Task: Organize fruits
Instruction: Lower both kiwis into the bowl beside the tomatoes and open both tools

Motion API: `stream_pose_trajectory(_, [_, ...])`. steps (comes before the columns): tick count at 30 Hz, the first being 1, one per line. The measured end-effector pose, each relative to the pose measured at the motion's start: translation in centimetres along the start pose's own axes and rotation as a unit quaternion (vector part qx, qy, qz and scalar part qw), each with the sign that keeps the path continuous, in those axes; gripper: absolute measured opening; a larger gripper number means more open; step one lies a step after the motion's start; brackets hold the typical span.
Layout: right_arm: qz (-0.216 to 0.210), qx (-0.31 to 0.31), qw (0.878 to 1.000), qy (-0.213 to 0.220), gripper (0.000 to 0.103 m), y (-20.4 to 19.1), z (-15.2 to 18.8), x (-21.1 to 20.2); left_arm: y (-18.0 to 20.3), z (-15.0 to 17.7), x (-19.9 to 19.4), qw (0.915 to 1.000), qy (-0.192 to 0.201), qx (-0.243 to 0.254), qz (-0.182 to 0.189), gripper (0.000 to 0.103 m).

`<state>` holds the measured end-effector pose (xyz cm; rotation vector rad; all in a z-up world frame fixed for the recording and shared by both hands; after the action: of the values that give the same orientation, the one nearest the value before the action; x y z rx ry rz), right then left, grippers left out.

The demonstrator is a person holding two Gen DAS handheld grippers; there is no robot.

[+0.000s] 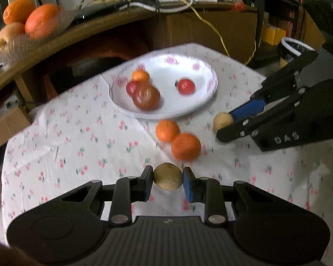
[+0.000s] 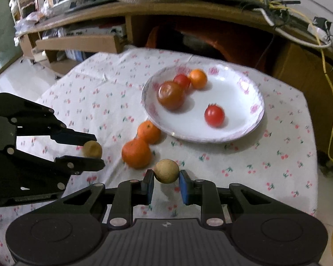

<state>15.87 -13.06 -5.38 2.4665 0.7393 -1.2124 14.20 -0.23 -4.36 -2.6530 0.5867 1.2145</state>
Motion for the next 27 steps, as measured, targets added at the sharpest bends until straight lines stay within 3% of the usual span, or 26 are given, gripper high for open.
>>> stream_pose_trajectory(14, [0.046, 0.047, 0.997, 0.042, 0.024, 3.9, -3.3, 1.0, 0.5, -6.1, 2.4, 0.9989, 0.041, -0.016, -0.018, 0.034])
stream_pose_trajectory(27, [0.059, 0.068, 0.995, 0.035, 0.024, 5.7, -3.6, 2.9, 0.4, -6.7, 5.5, 0.9988, 0.031, -0.030, -0.023, 0.034])
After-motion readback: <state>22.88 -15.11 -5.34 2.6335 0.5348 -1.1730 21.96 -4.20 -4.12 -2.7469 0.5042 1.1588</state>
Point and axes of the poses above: each gripper's, at about its wrist camera, not at the fingertips, and x roughly the way its jaws point, y to its right, z to its underside, the point moved 3 cm from there along x, roughly the way its jaws point, and after that the axes turned 6 degrees about -x, right-handed, at the moved point
